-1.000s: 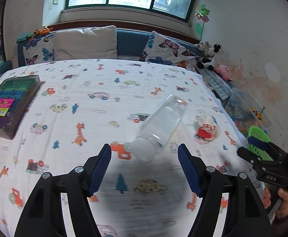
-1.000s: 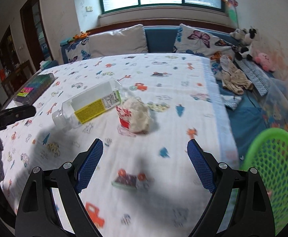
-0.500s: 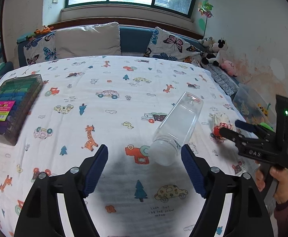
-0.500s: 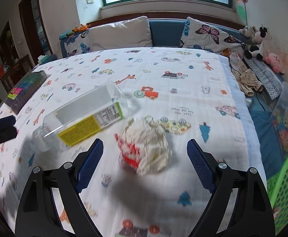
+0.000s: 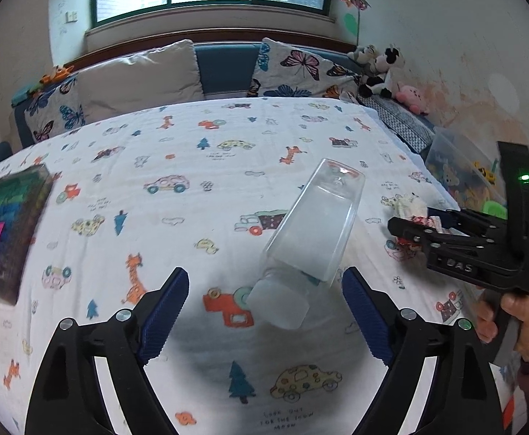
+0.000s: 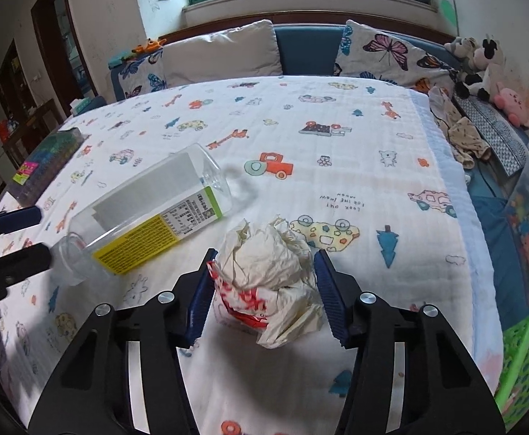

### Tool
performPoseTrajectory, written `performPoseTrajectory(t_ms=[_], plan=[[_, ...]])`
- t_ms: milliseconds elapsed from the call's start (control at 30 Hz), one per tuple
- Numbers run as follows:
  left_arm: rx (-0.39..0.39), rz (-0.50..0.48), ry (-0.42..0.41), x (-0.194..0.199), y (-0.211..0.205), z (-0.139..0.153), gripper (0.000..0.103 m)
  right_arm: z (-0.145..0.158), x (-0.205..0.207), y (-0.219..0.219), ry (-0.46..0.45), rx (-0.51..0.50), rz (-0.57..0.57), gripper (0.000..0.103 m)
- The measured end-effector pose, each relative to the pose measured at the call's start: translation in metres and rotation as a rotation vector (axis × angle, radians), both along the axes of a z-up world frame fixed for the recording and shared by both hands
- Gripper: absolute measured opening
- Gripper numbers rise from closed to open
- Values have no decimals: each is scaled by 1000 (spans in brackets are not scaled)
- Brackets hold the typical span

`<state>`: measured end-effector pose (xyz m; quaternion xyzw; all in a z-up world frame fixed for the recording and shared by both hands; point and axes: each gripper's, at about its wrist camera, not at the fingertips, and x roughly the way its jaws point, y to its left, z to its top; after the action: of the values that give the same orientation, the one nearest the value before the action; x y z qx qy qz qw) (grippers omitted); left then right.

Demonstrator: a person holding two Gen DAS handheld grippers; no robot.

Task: Collect trash
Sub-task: 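Grasp the clear plastic bottle with the left gripper while the right grasps the tissue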

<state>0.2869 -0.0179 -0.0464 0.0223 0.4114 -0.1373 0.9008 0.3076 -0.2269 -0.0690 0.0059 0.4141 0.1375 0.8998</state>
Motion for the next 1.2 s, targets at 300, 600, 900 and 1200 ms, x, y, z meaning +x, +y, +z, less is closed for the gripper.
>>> performPoseTrajectory(t_ms=[300,600,900,1200], plan=[[66,-97,11,26,-32,0,86,17,-27,-21,-32,23,-29,53],[116,-141,45,54,-59,-9,86,25,-54,-41,-44,18,-63,53],[144,-152,94,76,-74,-23,83,26,-75,-55,-44,4,-90,53],[152,-154,113,83,-82,-32,72,22,-82,-66,-29,9,-121,53]])
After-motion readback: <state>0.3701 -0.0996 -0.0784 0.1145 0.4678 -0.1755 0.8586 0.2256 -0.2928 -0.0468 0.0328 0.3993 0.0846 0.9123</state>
